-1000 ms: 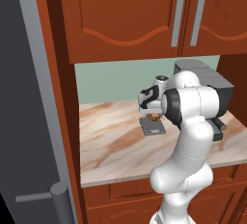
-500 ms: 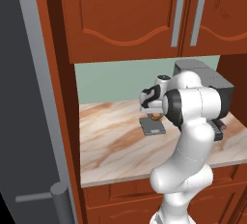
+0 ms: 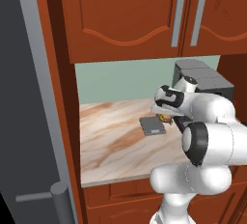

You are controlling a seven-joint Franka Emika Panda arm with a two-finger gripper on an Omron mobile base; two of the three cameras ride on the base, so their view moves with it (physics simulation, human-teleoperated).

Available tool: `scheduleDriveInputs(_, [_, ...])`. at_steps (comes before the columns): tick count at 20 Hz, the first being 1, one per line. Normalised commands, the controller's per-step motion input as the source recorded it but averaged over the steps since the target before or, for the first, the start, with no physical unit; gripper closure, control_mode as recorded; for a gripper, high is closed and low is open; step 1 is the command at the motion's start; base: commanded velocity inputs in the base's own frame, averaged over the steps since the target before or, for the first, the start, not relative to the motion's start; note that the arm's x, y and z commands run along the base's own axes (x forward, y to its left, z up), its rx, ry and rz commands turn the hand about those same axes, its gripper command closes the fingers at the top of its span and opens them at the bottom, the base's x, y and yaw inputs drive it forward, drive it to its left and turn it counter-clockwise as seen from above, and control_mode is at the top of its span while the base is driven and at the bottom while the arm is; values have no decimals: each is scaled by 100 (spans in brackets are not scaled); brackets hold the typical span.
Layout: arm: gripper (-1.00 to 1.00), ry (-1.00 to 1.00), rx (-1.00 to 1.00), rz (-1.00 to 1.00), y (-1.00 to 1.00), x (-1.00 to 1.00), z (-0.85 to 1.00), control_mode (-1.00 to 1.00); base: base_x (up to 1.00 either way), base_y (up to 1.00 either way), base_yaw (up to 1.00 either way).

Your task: Take the chicken drumstick from the fridge and place it on the digital scale on the counter by the fridge. Wait a few seconds for a reading, then move it to the plate on the dining counter.

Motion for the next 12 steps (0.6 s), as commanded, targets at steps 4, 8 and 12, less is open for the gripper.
scheduleDriveInputs(4, [100, -8, 1, 7, 0, -100, 97, -100, 0, 0, 0])
scheduleDriveInputs(8, [100, -4, 0, 9, 0, -100, 100, -100, 0, 0, 0])
scheduleDriveInputs(12, [100, 0, -1, 7, -6, -100, 100, -100, 0, 0, 0])
